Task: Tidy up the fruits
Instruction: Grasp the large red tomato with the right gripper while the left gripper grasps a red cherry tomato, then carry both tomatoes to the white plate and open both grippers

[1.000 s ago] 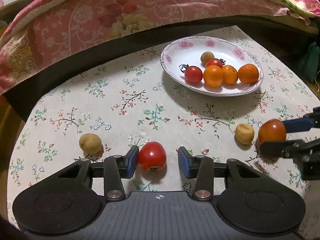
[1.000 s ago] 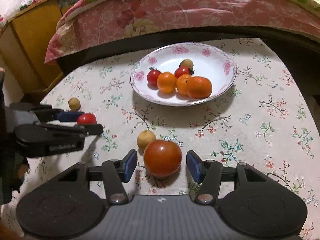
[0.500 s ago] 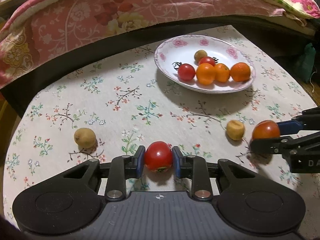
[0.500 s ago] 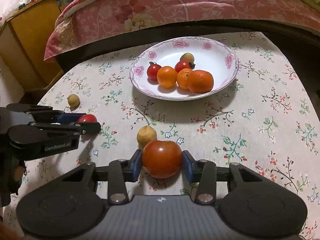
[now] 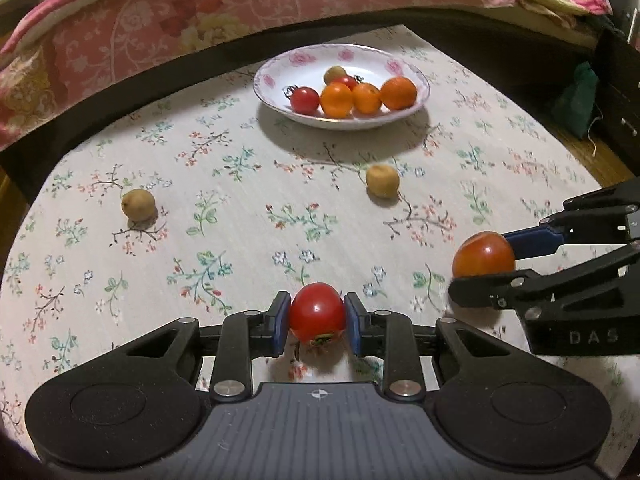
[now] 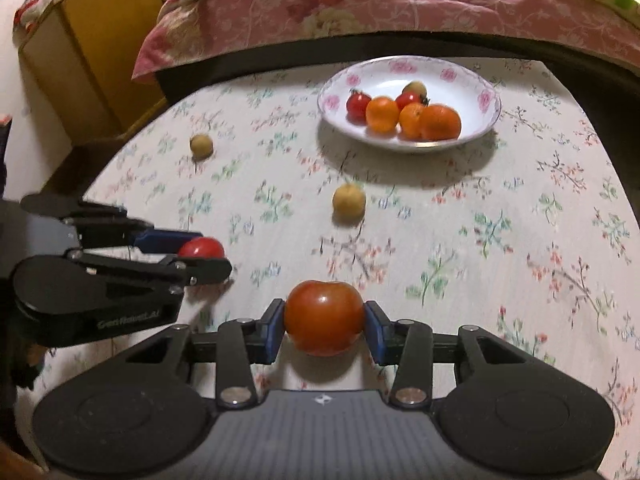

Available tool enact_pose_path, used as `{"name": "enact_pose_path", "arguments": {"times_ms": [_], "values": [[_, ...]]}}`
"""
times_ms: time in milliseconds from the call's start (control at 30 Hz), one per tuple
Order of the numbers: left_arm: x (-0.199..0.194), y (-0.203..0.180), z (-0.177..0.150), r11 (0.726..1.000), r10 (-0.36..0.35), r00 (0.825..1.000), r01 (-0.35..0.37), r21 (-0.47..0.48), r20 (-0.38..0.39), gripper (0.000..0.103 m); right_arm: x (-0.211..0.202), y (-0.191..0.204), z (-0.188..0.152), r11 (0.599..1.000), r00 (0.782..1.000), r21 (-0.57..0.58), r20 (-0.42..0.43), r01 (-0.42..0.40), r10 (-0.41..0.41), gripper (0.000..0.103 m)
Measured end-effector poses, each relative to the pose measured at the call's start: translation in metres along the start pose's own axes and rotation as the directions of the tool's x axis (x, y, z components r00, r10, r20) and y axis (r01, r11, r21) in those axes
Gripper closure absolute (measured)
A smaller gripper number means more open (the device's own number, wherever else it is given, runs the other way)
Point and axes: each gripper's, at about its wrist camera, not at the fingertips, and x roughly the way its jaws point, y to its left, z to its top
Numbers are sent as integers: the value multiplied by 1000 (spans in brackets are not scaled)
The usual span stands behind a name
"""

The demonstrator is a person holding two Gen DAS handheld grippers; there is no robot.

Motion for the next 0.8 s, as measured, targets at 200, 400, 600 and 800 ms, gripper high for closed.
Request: {"name": "enact_pose_path", "arguments": {"times_ms": [200, 400, 600, 800], "values": [[1, 0, -8, 1000, 2, 1000, -2, 7, 2, 61, 4, 5, -3, 1000, 1000, -21, -6, 9, -9, 67], [-1, -1, -9, 1000, 20, 1000, -20, 16, 11, 55, 4, 4, -6, 1000, 1000, -11, -14, 1, -1, 66], [0, -2, -10, 1000, 20, 1000, -20, 7, 3, 45, 3, 4, -8, 1000, 1000, -8, -17, 5, -5, 62], [1, -4, -9, 1000, 27, 1000, -27, 10, 1, 42, 1, 4, -8, 1000, 1000, -3, -12, 4, -5, 61]]}}
